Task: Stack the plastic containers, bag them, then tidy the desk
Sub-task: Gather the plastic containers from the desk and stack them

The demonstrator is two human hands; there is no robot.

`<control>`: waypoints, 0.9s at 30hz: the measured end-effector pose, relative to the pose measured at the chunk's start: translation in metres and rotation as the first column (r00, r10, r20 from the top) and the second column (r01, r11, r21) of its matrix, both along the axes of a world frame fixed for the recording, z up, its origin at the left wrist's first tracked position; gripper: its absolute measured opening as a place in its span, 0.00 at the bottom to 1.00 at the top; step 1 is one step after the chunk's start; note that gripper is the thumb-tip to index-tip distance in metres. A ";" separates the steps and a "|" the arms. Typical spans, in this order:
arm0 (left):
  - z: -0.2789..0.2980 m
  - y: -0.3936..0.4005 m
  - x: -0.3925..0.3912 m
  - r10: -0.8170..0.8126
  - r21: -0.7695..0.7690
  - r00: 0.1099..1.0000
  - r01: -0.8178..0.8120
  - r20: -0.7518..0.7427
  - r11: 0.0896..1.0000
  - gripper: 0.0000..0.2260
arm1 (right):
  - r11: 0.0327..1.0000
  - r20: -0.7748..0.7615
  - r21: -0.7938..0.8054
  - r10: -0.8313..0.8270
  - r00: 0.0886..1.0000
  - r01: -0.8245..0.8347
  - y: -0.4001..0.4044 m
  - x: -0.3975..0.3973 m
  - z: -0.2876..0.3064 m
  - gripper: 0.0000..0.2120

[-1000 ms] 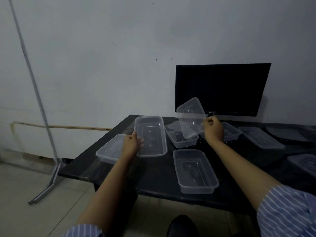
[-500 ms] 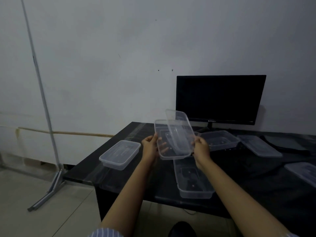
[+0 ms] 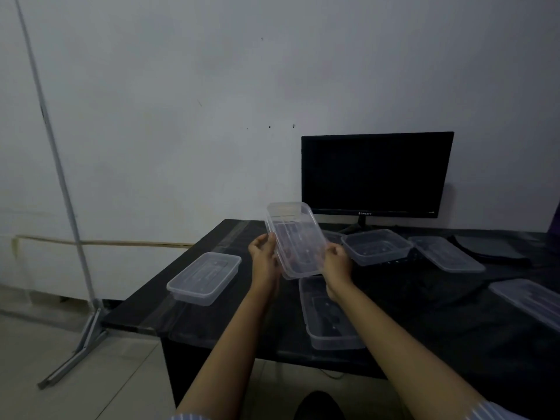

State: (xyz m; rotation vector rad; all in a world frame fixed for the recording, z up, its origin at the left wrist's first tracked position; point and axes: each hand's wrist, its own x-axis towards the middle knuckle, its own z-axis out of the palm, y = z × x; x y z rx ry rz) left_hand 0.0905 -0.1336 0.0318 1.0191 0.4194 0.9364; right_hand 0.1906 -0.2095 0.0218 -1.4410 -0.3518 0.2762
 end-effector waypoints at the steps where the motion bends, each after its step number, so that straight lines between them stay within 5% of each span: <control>1: 0.000 0.001 0.000 0.001 -0.006 1.000 -0.001 0.007 1.000 0.19 | 1.000 0.015 -0.013 0.002 1.000 -0.002 0.000 -0.002 0.000 0.11; 7: -0.001 0.002 -0.002 -0.064 0.080 0.997 0.066 -0.030 0.995 0.32 | 1.000 0.049 -0.019 0.001 0.999 0.000 -0.002 -0.008 0.001 0.13; 13: -0.004 0.004 -0.009 -0.145 0.236 0.988 0.155 -0.060 0.959 0.14 | 1.000 0.041 -0.025 0.002 0.999 -0.001 -0.007 -0.010 0.006 0.12; 20: 0.001 0.001 -0.015 -0.298 0.217 0.954 0.296 -0.026 0.930 0.15 | 0.987 0.084 -0.145 0.078 0.993 -0.065 -0.012 -0.007 0.012 0.29; 27: 0.002 -0.003 -0.013 -0.316 0.211 0.947 0.322 -0.062 0.923 0.14 | 0.993 0.228 -0.122 0.025 0.973 0.003 -0.018 -0.012 0.004 0.32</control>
